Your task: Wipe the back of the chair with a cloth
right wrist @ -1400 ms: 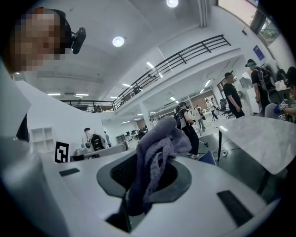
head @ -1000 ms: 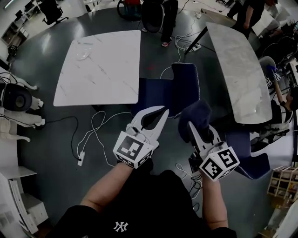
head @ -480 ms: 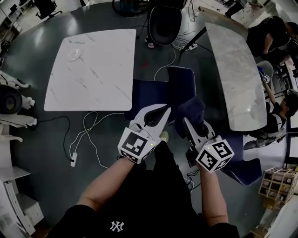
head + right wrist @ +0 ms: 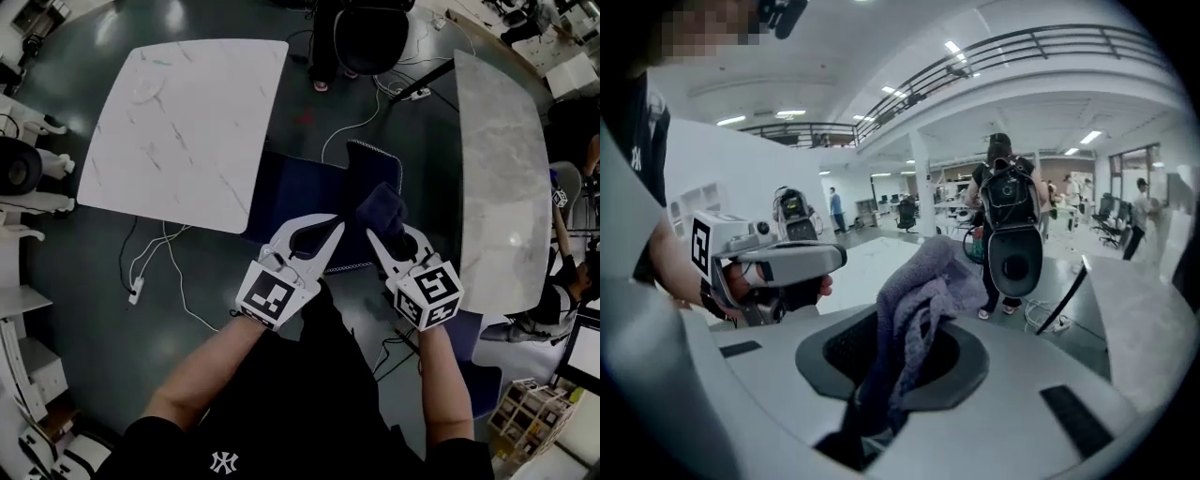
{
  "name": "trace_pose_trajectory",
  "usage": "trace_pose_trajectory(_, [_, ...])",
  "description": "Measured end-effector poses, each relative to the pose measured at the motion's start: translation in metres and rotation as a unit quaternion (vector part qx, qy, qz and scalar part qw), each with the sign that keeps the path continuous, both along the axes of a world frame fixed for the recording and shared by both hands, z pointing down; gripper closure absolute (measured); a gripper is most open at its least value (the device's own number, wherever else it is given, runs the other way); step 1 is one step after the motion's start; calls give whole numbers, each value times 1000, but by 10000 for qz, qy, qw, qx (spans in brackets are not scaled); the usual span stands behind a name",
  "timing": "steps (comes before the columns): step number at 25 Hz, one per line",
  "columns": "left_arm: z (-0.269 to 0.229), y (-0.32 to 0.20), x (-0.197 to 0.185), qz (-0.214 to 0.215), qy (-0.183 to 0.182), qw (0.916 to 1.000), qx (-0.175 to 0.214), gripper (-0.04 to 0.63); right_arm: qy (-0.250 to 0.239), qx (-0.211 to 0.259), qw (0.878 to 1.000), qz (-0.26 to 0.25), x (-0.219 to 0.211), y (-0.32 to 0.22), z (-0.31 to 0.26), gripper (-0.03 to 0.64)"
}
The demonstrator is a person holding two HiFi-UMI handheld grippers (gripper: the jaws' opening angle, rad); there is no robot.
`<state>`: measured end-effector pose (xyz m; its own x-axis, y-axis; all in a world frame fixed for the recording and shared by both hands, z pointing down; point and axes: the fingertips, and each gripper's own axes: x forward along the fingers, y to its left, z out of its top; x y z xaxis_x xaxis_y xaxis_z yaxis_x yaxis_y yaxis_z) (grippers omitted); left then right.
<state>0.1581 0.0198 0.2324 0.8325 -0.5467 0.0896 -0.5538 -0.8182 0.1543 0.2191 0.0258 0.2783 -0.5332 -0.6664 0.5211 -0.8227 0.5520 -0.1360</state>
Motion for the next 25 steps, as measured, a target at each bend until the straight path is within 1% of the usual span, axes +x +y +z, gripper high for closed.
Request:
trace_pose_trajectory(2, [19,-23,13,-206,-63,9997,-87,588,204,43,9992,-329,12,-27,15,532])
trace_pose_trajectory(5, [48,-54,27,-520,-30,9981,-315,588,322,-24,9976,-620,25,-60,42,532])
trace_pose_trajectory(7, [63,-70,34,-635,0,9971,-429,588,457,-68,9959,-784,33,-80,61,532])
trace_pose_trajectory(9, [77,-83,41,-665,-46,9967,-454,588,677,-102,9929,-970,44,-100,78,532])
trace_pose_trajectory(12, [99,-97,48,-703,-83,9960,-551,588,1156,-151,9848,-1287,58,-129,103,532])
trace_pose_trajectory(14, [114,-105,48,-736,-102,9953,-624,588,1576,-130,9748,-1575,63,-144,119,532])
trace_pose_trajectory(16, [126,-110,47,-759,-125,9948,-665,588,2101,-67,9579,-1957,67,-157,136,532])
trace_pose_trajectory(17, [131,-112,46,-764,-134,9947,-679,588,2405,-36,9458,-2181,69,-162,146,532])
trace_pose_trajectory(18, [135,-113,45,-769,-137,9945,-697,588,2723,-16,9312,-2424,71,-167,155,532])
trace_pose_trajectory(20, [144,-114,42,-808,-110,9938,-761,588,3297,-34,8979,-2916,75,-175,172,532])
trace_pose_trajectory(22, [152,-115,40,-896,-53,9924,-844,588,3669,-111,8692,-3312,79,-181,186,532])
trace_pose_trajectory(25, [163,-117,42,-987,21,9908,-931,588,4043,-94,8385,-3653,81,-190,200,532])
